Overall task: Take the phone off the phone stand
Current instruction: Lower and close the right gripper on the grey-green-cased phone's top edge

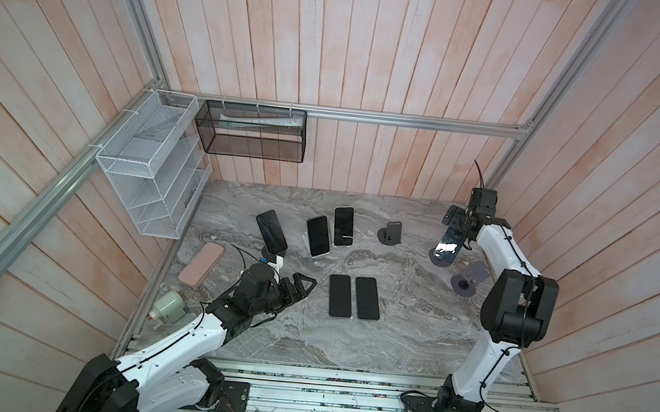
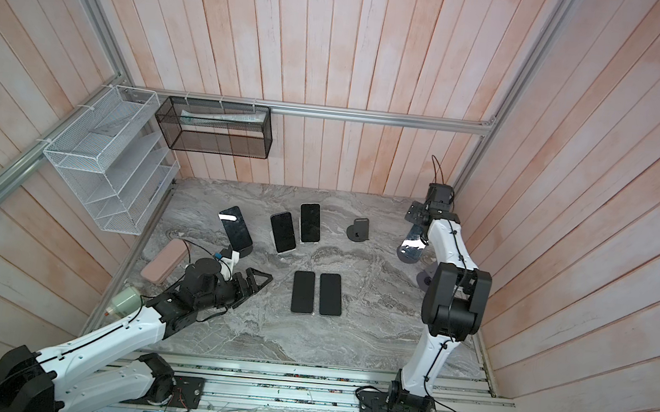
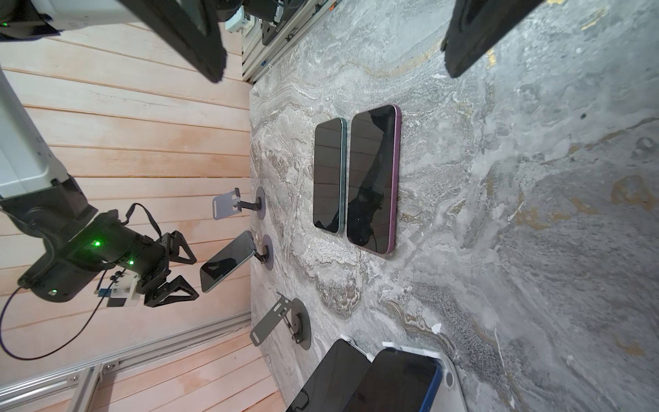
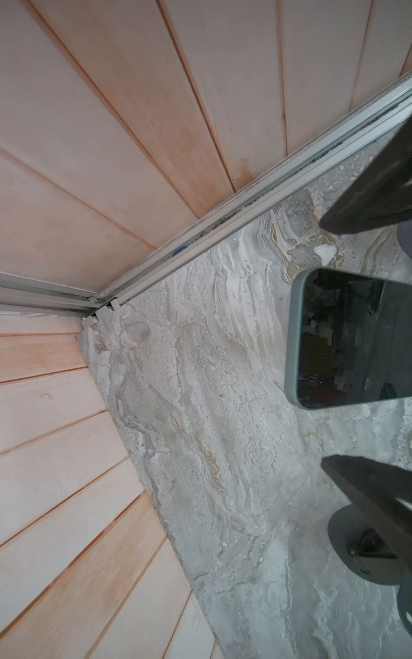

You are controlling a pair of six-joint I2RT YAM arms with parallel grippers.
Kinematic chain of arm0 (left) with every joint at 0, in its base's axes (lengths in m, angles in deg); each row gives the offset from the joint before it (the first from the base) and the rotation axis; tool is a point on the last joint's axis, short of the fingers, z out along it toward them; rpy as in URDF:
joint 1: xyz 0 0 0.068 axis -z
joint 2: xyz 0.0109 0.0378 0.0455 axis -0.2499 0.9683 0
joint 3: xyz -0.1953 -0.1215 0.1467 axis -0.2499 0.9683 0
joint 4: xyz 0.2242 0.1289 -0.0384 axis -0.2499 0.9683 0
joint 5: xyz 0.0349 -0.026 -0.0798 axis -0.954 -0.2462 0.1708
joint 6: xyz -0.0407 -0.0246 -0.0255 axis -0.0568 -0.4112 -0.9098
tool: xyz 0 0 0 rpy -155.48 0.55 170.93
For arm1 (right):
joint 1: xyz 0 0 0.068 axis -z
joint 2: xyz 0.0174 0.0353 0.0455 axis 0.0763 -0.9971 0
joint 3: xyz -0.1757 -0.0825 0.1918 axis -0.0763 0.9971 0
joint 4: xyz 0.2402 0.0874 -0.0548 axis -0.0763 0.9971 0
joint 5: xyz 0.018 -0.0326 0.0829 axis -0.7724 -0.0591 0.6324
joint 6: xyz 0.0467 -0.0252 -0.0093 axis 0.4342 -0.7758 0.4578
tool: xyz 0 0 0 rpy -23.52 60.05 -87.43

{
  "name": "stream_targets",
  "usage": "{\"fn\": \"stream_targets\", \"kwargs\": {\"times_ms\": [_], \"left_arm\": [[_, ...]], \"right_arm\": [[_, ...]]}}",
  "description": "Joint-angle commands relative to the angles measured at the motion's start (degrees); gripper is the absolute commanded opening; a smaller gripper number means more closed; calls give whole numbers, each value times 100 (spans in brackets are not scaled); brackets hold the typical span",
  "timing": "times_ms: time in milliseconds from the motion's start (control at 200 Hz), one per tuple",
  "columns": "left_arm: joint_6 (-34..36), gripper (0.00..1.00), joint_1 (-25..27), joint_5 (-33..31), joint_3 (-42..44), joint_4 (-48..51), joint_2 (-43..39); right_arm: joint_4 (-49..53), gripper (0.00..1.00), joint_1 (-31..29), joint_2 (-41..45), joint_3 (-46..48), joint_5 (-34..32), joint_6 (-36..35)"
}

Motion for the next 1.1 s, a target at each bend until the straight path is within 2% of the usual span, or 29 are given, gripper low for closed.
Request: {"fn": "stream_targets", "kwargs": {"times_ms": [0, 220, 540, 885, 1095], "left_arm": [[37, 97, 22, 19, -1, -106, 32], [35, 97, 18, -1, 27, -200, 127], [102, 97, 22, -16, -96, -125, 208], [106, 97, 15, -86, -126, -46, 208], [147, 97, 18, -52, -216, -4, 289]], "right_arm": [[62, 98, 40, -120, -130, 82, -96], [24, 97, 47, -320, -183, 166, -149], [288, 92, 43, -754, -735, 300, -85], [246, 86, 71, -785, -605, 184, -92], [255, 85, 114, -674, -364, 530, -408]]}}
